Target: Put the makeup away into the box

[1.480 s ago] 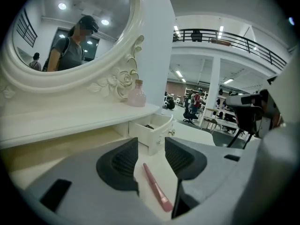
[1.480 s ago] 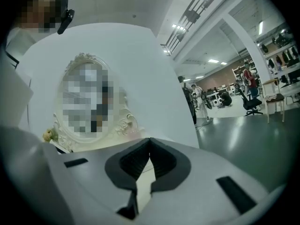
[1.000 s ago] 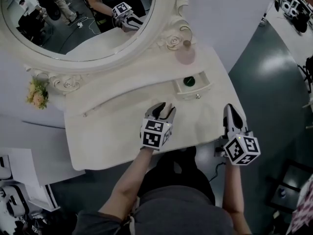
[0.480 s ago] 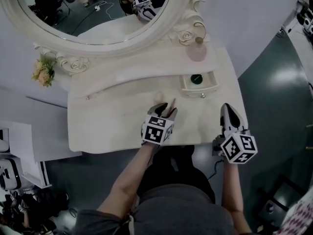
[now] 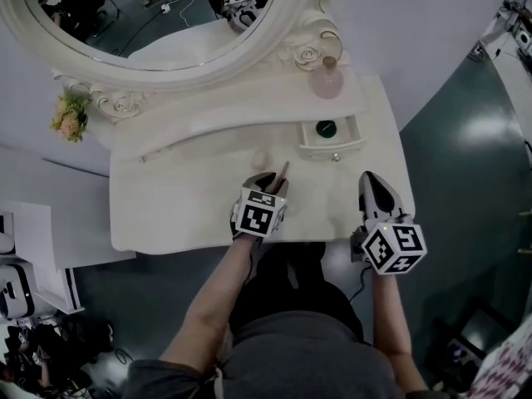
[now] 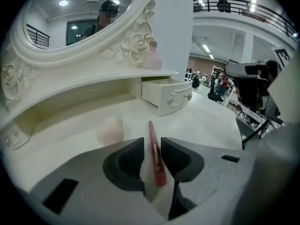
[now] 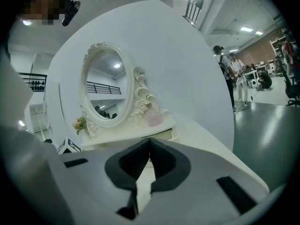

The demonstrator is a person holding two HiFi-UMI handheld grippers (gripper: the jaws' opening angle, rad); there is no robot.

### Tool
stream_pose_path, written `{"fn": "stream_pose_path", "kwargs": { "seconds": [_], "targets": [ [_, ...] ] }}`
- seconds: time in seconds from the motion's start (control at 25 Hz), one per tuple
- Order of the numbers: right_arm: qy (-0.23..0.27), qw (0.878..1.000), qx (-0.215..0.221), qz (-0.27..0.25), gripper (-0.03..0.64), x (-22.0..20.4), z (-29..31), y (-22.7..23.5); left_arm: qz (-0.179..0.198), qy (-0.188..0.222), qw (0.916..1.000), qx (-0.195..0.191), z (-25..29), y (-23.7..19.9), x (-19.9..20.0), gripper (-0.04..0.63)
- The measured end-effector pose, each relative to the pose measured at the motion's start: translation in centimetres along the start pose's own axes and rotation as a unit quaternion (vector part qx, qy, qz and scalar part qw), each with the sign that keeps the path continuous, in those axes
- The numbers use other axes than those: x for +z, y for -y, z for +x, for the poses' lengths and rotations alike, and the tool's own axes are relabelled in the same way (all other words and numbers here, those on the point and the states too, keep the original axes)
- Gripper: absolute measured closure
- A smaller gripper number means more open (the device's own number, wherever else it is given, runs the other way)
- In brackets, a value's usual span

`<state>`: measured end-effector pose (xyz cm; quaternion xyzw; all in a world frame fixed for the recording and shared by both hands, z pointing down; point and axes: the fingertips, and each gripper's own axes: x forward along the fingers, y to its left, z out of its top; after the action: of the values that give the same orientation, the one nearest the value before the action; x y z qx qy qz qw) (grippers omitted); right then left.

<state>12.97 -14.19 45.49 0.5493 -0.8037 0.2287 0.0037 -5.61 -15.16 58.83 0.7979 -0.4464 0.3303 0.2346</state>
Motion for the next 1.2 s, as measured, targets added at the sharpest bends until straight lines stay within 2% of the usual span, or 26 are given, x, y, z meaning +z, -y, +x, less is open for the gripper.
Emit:
{"fn": "stream_pose_path", "kwargs": {
  "seconds": [0.16, 0.6, 0.84, 1.2],
  "targets": [
    [-0.003, 1.000, 0.002, -0.005, 0.613, 0.0, -0.2, 0.2, 0.009, -0.016, 0.9998, 0.001, 0.3, 0.2, -0.1, 0.499],
    [-0.004, 1.000, 0.009, -0.008, 0.612, 0.4, -0.3, 0.1, -0.006, -0.020, 0.9998, -0.002, 0.3, 0.7, -0.1, 0.546],
    [-0.002, 1.000, 0.014, -0.015, 0.612, 0.5, -0.7, 0.0, -0.018, -0.001, 0.9998, 0.004, -0.9, 0.1, 0.2, 0.546],
    [0.001, 1.000, 0.010, -0.003, 0.612, 0.2, -1.9, 0.9, 0.021, 0.039, 0.9988, 0.023, -3.4, -0.3, 3.8, 0.546]
  ]
}}
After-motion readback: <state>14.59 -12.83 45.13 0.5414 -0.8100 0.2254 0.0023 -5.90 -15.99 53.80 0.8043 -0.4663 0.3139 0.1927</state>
